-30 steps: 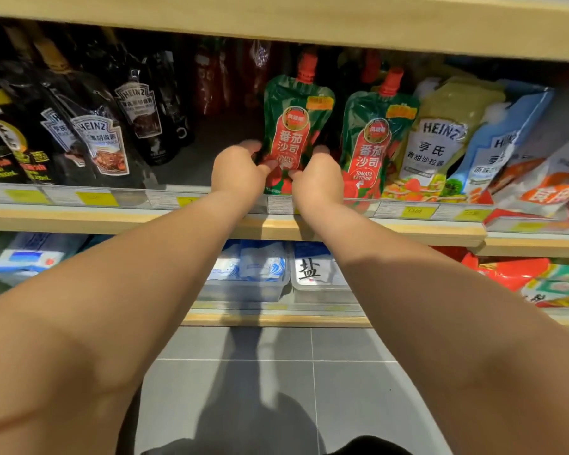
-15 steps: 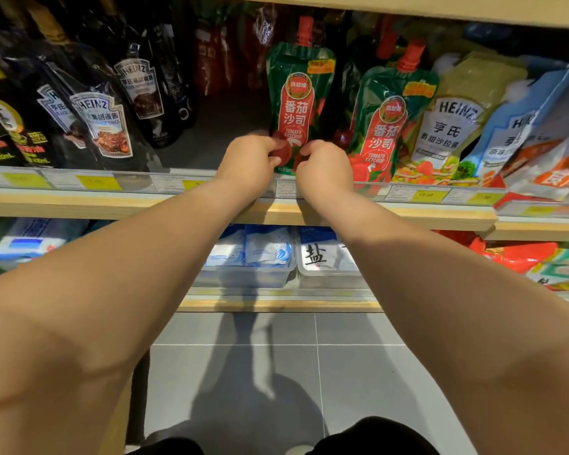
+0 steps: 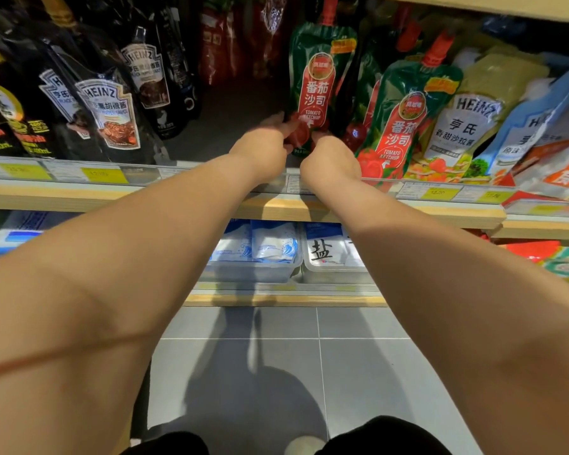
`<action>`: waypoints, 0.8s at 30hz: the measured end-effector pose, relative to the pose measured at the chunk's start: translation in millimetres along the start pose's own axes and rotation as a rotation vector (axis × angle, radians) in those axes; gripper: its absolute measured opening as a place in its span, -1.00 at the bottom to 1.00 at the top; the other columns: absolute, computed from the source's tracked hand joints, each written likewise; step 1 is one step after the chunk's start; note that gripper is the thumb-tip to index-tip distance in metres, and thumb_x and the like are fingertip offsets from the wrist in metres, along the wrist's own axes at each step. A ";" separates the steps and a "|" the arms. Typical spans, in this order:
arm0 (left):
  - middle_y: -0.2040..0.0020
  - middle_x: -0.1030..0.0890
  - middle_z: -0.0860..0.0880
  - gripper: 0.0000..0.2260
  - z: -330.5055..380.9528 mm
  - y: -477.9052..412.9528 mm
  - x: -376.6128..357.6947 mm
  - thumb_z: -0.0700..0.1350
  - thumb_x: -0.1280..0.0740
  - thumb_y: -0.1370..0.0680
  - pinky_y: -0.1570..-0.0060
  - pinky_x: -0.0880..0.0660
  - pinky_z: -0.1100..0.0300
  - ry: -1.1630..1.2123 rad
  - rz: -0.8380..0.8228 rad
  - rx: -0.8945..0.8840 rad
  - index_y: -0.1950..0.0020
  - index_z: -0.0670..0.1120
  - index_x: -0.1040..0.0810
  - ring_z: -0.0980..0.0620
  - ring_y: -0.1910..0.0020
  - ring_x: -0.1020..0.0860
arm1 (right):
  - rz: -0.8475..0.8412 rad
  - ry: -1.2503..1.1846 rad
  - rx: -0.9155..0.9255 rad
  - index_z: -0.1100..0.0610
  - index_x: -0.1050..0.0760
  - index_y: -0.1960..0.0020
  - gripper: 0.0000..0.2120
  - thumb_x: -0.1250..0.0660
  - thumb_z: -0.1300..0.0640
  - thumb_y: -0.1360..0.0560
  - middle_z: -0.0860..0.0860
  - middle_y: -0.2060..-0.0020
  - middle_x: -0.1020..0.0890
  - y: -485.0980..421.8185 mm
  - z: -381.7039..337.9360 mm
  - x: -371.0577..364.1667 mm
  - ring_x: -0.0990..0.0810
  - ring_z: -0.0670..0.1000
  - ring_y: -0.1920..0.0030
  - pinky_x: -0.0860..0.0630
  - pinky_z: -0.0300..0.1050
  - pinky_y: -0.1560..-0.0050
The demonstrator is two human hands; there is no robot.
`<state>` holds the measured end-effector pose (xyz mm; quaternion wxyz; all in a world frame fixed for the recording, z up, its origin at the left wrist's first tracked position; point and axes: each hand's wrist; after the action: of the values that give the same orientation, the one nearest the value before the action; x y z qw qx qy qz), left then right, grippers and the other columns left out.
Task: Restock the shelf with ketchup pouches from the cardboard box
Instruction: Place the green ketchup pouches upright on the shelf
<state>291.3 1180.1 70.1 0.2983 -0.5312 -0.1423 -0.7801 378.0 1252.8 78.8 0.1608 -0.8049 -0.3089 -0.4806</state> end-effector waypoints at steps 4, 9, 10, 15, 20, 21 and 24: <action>-0.49 -0.26 -0.14 -0.52 -7.6 30.8 7.3 -0.04 -0.23 -0.58 -0.38 -0.20 0.04 0.080 0.092 0.008 -0.49 0.02 -0.21 -0.15 -0.44 -0.24 | 0.085 -0.070 0.168 0.16 -0.40 -0.33 -0.61 -0.16 0.25 -0.50 0.15 -0.26 -0.50 25.2 4.1 -1.8 -0.45 0.17 -0.24 -0.43 -0.03 -0.16; -0.42 -0.38 -0.08 -0.55 -35.8 103.2 17.5 -0.14 -0.27 -0.55 -0.38 -0.26 0.04 0.231 0.219 -0.039 -0.44 -0.04 -0.32 -0.09 -0.39 -0.32 | 0.149 -0.115 0.349 0.13 -0.41 -0.36 -0.57 -0.13 0.30 -0.51 0.07 -0.36 -0.44 84.4 -6.2 -17.7 -0.30 0.06 -0.38 -0.20 -0.12 -0.39; -0.41 -0.39 -0.07 -0.57 -43.1 118.0 18.4 -0.16 -0.26 -0.55 -0.37 -0.28 0.05 0.248 0.237 -0.038 -0.42 -0.04 -0.34 -0.07 -0.38 -0.33 | 0.150 -0.134 0.373 0.14 -0.43 -0.34 -0.58 -0.13 0.32 -0.51 0.07 -0.36 -0.44 97.9 -10.2 -23.8 -0.31 0.07 -0.38 -0.19 -0.12 -0.39; -0.28 -0.52 -0.10 -0.60 -98.6 203.1 21.6 -0.19 -0.31 -0.50 -0.25 -0.30 0.19 0.261 0.237 0.043 -0.35 -0.06 -0.44 -0.10 -0.27 -0.44 | 0.041 -0.169 0.352 0.16 -0.48 -0.28 -0.60 -0.17 0.31 -0.48 0.09 -0.22 -0.56 164.0 -40.2 -74.9 -0.41 0.11 -0.27 -0.25 -0.17 -0.26; -0.25 -0.53 -0.13 -0.61 -170.3 289.6 17.2 -0.17 -0.31 -0.51 -0.17 -0.36 0.15 0.251 0.148 0.221 -0.34 -0.06 -0.45 -0.10 -0.22 -0.47 | -0.096 -0.181 0.330 0.16 -0.47 -0.30 -0.61 -0.19 0.29 -0.48 0.09 -0.24 -0.54 234.9 -72.6 -141.0 -0.42 0.09 -0.29 -0.21 -0.23 -0.28; -0.25 -0.52 -0.12 -0.61 -186.3 307.9 15.6 -0.15 -0.31 -0.51 -0.18 -0.38 0.12 0.248 0.122 0.264 -0.34 -0.03 -0.44 -0.09 -0.22 -0.47 | -0.125 -0.181 0.328 0.15 -0.47 -0.30 -0.61 -0.20 0.28 -0.49 0.08 -0.25 -0.54 249.0 -80.4 -154.5 -0.42 0.08 -0.29 -0.23 -0.20 -0.30; -0.24 -0.53 -0.11 -0.62 -231.2 356.5 10.1 -0.14 -0.31 -0.51 -0.15 -0.40 0.12 0.246 0.065 0.356 -0.34 -0.02 -0.45 -0.09 -0.18 -0.50 | -0.244 -0.197 0.322 0.09 -0.47 -0.30 -0.62 -0.20 0.24 -0.50 0.07 -0.25 -0.54 282.7 -102.0 -189.1 -0.46 0.07 -0.27 -0.33 -0.08 -0.30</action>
<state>336.5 773.7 -45.8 0.4275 -0.3755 -0.2229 -0.7916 427.8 917.2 -26.0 0.1972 -0.7686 -0.4909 -0.3597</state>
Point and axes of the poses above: each hand's wrist, its own y-axis away from the middle knuckle, its own x-axis out of the back of the hand, z = x × y
